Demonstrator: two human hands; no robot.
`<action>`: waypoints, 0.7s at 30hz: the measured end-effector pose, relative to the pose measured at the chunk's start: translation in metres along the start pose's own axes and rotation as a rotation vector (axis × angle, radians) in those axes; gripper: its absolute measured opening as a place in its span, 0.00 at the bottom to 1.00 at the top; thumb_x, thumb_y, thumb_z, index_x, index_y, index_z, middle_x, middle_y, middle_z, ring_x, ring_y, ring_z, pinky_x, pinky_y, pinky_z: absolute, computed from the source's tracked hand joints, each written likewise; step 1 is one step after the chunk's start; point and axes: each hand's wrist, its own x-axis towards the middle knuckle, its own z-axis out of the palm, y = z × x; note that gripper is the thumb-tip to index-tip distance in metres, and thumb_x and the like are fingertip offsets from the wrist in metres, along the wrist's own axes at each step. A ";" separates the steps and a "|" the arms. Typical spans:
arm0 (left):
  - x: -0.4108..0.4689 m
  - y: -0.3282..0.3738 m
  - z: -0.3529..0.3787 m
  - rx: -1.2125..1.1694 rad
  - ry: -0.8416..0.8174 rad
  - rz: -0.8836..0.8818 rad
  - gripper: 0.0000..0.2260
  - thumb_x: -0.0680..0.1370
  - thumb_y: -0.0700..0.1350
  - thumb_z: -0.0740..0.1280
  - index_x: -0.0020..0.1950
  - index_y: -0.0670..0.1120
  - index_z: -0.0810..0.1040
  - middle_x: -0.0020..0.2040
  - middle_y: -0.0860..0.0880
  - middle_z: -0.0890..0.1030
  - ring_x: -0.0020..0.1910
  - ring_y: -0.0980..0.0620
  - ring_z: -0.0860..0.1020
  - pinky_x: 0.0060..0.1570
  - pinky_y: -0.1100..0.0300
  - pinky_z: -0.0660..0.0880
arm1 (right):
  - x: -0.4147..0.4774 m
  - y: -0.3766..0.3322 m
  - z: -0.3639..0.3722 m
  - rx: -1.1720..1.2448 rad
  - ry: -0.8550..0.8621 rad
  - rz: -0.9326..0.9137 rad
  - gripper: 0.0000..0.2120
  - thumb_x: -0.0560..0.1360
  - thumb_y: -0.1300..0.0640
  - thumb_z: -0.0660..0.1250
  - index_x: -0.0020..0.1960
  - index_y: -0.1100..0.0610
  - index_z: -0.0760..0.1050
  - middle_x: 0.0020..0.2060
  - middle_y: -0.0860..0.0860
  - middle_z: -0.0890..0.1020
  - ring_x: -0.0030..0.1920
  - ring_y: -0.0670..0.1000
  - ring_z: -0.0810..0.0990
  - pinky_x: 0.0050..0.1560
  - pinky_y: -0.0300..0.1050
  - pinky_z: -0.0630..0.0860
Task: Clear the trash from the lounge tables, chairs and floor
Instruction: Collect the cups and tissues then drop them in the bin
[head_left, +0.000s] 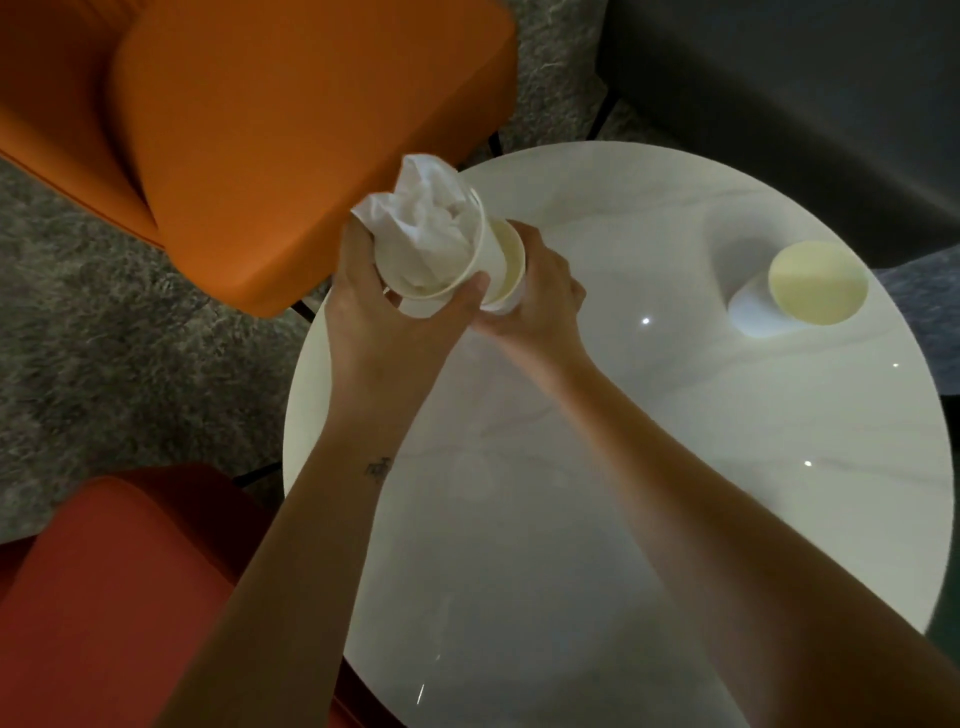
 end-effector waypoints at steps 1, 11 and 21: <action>-0.003 0.000 0.004 0.032 -0.026 0.006 0.35 0.66 0.48 0.77 0.67 0.37 0.66 0.62 0.43 0.75 0.60 0.48 0.76 0.55 0.49 0.77 | -0.007 0.000 -0.005 -0.008 -0.001 -0.007 0.29 0.63 0.44 0.72 0.61 0.52 0.71 0.53 0.46 0.80 0.56 0.52 0.77 0.58 0.52 0.72; -0.035 0.002 0.048 0.124 -0.272 0.009 0.34 0.70 0.52 0.73 0.71 0.45 0.64 0.66 0.48 0.73 0.64 0.51 0.72 0.62 0.59 0.71 | -0.050 0.006 -0.048 -0.013 0.025 0.047 0.29 0.64 0.49 0.75 0.62 0.54 0.70 0.54 0.48 0.78 0.57 0.55 0.75 0.59 0.48 0.62; -0.045 0.014 0.076 0.122 -0.229 0.109 0.32 0.65 0.49 0.78 0.65 0.43 0.69 0.59 0.48 0.76 0.53 0.55 0.74 0.49 0.72 0.71 | -0.073 0.070 -0.097 0.385 0.655 0.576 0.35 0.64 0.69 0.73 0.66 0.60 0.61 0.57 0.57 0.70 0.56 0.55 0.73 0.59 0.50 0.73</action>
